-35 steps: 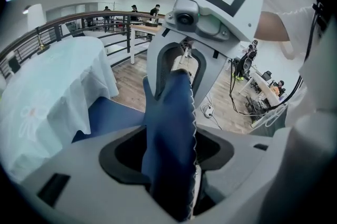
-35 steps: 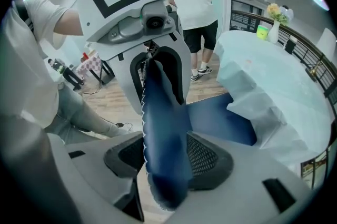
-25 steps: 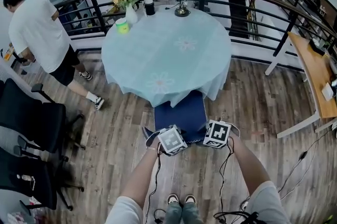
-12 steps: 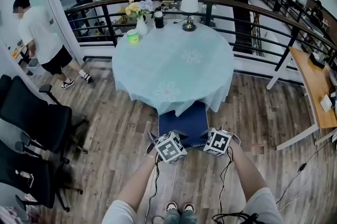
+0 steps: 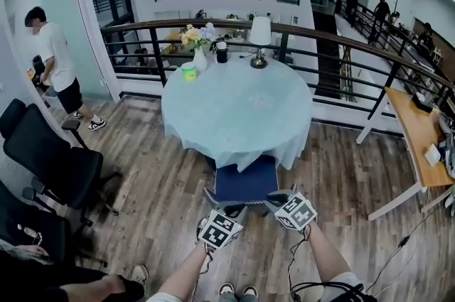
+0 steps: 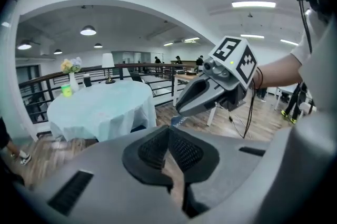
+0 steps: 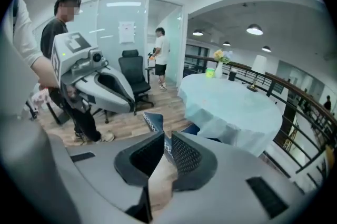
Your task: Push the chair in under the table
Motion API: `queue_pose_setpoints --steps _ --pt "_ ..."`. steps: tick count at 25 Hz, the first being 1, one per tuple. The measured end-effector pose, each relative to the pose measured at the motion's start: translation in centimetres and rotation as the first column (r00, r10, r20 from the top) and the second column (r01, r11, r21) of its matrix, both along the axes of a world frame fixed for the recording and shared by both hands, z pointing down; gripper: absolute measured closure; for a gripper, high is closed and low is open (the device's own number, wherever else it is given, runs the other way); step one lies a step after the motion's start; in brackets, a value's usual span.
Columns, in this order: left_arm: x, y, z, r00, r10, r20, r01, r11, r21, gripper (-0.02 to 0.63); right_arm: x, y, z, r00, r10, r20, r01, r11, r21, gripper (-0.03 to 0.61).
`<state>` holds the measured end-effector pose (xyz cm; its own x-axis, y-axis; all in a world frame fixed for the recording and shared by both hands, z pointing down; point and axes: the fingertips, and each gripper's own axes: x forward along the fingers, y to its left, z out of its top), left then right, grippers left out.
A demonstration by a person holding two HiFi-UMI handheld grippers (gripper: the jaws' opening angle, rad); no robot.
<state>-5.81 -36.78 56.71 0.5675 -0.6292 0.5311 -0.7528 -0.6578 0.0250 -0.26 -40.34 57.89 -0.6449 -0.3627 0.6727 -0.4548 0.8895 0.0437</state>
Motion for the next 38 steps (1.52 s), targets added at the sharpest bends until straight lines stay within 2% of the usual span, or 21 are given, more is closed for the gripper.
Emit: queue_pose_setpoints --steps 4,8,14,22,31,38 --pt "0.4 2.1 -2.4 0.991 -0.115 -0.066 0.117 0.992 0.037 0.609 0.1 2.8 -2.5 0.981 0.148 0.122 -0.152 0.988 0.019 0.549" --pt "0.9 3.9 -3.4 0.98 -0.174 -0.094 0.18 0.982 0.062 0.61 0.6 5.4 -4.5 0.933 0.28 0.227 -0.295 0.955 0.038 0.56" --pt "1.1 6.3 -4.3 0.952 -0.284 -0.117 0.294 0.952 0.081 0.611 2.2 8.5 -5.8 0.867 0.401 0.296 -0.427 0.904 0.028 0.56" --pt "1.7 8.5 -4.2 0.938 -0.329 -0.104 0.339 0.935 0.1 0.611 3.4 10.5 -5.8 0.822 0.477 0.31 -0.51 0.859 0.032 0.56" --pt "2.1 9.6 -5.4 0.93 -0.349 -0.112 0.362 0.923 0.129 0.61 3.1 11.6 -7.7 0.81 0.48 0.336 -0.533 0.842 0.081 0.561" --pt "1.8 10.1 -5.7 0.923 -0.365 -0.124 0.381 0.914 0.141 0.611 3.4 12.0 -7.5 0.798 0.496 0.343 -0.549 0.832 0.074 0.561"
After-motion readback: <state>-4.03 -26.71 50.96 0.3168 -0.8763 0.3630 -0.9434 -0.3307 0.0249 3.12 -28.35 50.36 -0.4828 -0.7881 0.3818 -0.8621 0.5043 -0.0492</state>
